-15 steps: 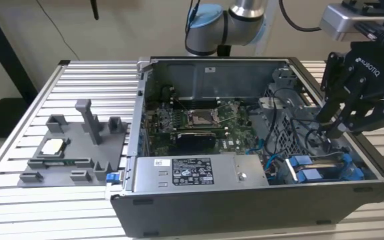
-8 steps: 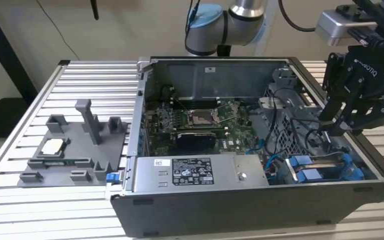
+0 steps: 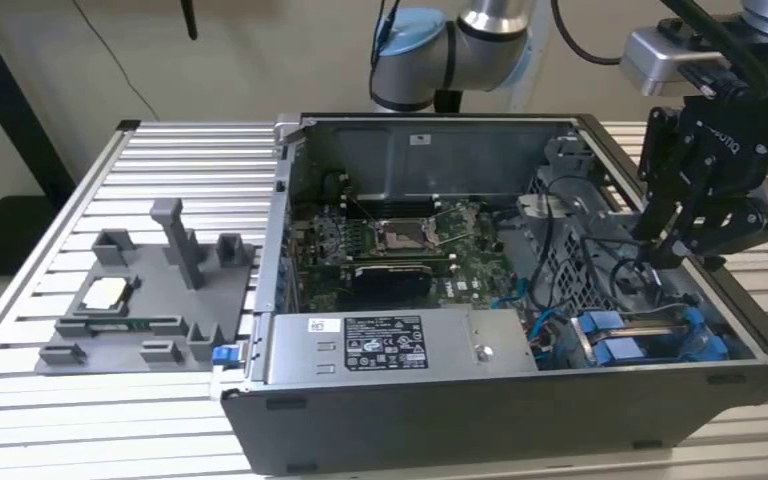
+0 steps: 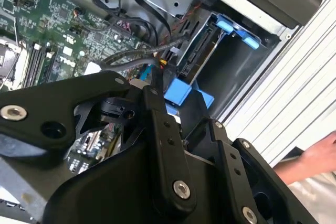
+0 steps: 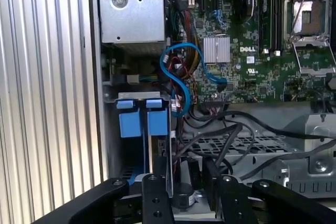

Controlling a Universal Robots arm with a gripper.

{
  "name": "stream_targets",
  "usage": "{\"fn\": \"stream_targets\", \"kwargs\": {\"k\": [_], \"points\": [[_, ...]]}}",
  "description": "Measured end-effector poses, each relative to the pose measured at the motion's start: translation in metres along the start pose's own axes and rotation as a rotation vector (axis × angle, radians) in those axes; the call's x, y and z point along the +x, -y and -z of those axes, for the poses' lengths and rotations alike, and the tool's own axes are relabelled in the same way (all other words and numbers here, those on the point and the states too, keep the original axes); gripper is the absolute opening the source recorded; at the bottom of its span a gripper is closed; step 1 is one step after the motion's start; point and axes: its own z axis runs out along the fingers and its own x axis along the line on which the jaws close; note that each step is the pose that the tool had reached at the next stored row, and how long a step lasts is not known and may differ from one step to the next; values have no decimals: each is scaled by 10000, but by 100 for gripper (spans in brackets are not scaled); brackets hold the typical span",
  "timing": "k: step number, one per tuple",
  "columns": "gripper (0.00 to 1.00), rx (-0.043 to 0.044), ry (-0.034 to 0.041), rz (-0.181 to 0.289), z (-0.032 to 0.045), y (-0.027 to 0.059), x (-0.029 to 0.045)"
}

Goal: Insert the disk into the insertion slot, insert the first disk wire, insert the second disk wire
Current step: 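Insert the disk into the insertion slot, then insert the first disk wire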

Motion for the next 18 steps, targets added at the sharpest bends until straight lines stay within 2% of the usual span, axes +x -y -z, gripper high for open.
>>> {"fn": "stream_targets", "kwargs": {"k": [5,7,8,10,13,15,17,18], "points": [[40,169,15,48,-49,-2,-18],[32,243,22,62,-65,-3,-20],[32,284,26,68,-74,-3,-21],[20,354,50,75,-85,-3,-21],[19,367,50,75,-100,3,-16],[19,353,7,76,-111,15,-9],[19,320,-42,78,-118,32,3],[19,264,-69,78,-120,42,11]]}}
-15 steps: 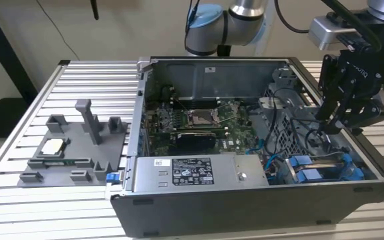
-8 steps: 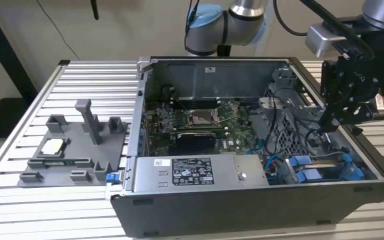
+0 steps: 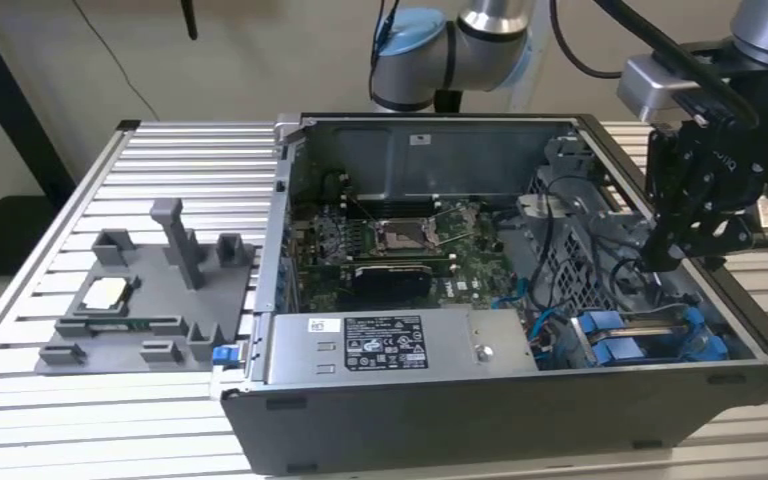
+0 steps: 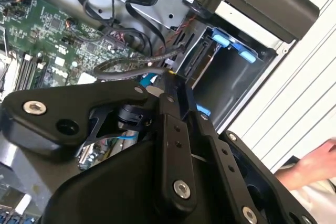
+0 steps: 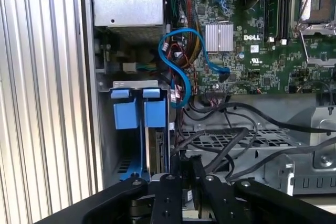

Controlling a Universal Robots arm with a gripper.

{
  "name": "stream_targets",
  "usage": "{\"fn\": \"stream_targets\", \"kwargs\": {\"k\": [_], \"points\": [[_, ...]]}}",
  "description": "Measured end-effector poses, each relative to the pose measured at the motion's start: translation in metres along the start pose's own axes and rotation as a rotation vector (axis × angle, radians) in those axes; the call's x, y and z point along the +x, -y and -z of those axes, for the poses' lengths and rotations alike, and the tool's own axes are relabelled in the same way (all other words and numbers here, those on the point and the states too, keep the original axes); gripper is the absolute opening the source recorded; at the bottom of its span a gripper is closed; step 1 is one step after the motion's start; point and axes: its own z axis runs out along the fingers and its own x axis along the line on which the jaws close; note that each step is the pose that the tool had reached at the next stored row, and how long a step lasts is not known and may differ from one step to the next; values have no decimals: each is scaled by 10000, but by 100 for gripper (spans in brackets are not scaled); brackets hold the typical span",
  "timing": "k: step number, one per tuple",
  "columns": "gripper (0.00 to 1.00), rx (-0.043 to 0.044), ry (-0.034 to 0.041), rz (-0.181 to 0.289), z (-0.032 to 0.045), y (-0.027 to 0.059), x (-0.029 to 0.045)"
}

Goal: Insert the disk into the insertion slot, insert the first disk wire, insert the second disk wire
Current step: 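Insert the first disk wire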

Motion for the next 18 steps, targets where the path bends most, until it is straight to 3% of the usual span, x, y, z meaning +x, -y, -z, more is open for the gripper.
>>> {"fn": "stream_targets", "kwargs": {"k": [4,5,18], "points": [[19,-387,-76,-4,-9,50,22],[19,-429,-75,-5,-20,61,24],[19,-445,-83,-4,-39,70,25]]}}
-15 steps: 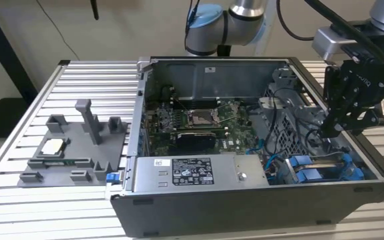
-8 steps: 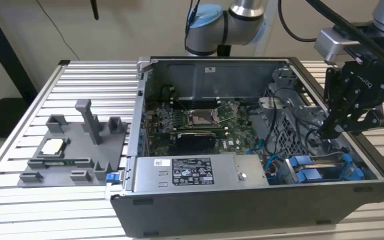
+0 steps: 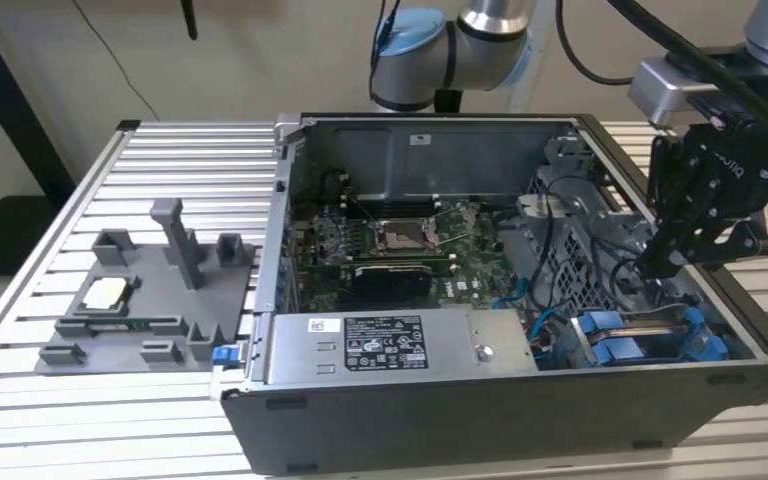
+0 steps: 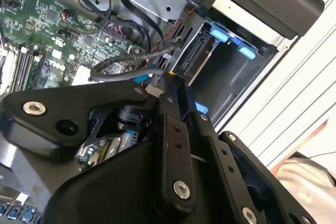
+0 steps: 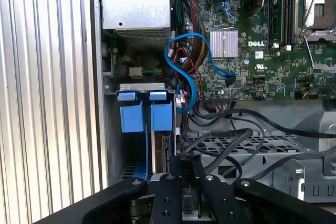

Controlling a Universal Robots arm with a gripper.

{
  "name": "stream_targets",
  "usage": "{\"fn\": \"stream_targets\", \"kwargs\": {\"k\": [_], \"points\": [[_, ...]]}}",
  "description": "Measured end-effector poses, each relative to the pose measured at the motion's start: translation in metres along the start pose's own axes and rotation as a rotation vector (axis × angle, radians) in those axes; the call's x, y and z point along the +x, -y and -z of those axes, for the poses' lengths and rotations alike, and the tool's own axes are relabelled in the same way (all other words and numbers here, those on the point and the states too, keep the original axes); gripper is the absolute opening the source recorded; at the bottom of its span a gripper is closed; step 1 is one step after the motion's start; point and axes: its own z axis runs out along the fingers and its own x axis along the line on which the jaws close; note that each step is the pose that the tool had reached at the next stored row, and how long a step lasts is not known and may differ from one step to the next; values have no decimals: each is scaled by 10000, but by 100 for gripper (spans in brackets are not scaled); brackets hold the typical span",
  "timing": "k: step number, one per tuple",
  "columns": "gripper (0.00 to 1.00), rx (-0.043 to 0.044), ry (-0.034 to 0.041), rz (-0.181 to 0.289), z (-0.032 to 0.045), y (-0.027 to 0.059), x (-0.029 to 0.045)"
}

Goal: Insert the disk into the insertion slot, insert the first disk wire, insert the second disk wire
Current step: 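Insert the first disk wire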

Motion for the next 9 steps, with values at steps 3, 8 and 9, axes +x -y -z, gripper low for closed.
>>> {"fn": "stream_targets", "kwargs": {"k": [3,8,9], "points": [[19,0,2,-1,-13,0,0],[19,-7,0,0,-43,9,1],[19,-11,-2,-1,-49,11,1]]}}
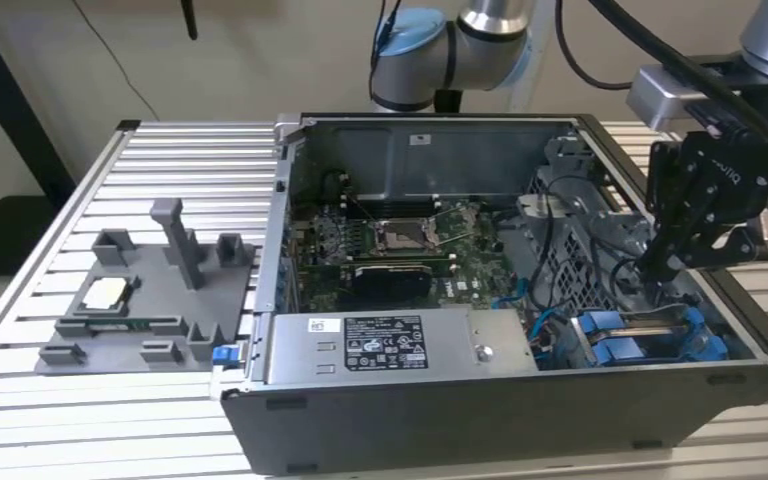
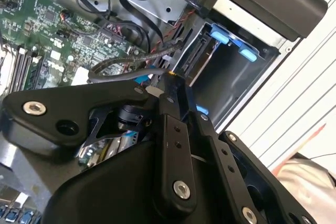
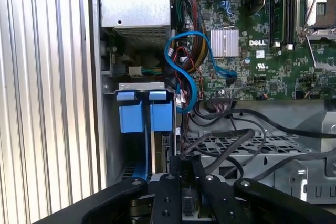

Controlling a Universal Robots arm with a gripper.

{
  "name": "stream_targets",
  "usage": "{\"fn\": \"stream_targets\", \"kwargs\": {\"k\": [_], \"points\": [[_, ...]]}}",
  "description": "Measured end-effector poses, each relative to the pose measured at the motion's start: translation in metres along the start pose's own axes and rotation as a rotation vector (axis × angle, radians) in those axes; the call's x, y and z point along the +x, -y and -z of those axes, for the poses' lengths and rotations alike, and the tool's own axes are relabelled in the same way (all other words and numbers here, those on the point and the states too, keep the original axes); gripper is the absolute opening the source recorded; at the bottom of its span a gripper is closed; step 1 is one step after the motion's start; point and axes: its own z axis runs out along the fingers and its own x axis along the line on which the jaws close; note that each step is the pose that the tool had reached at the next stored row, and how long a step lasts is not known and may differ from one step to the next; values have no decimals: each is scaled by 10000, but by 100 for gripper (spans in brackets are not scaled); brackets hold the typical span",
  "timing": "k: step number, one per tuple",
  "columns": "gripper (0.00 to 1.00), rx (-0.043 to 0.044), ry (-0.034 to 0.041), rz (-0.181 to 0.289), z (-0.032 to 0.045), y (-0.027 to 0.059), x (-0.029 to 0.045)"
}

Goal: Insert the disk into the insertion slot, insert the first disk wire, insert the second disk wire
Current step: 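Insert the first disk wire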

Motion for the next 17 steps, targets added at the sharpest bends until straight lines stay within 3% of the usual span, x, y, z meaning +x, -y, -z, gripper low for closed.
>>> {"fn": "stream_targets", "kwargs": {"k": [17], "points": [[19,-38,-9,0,-80,22,2]]}}
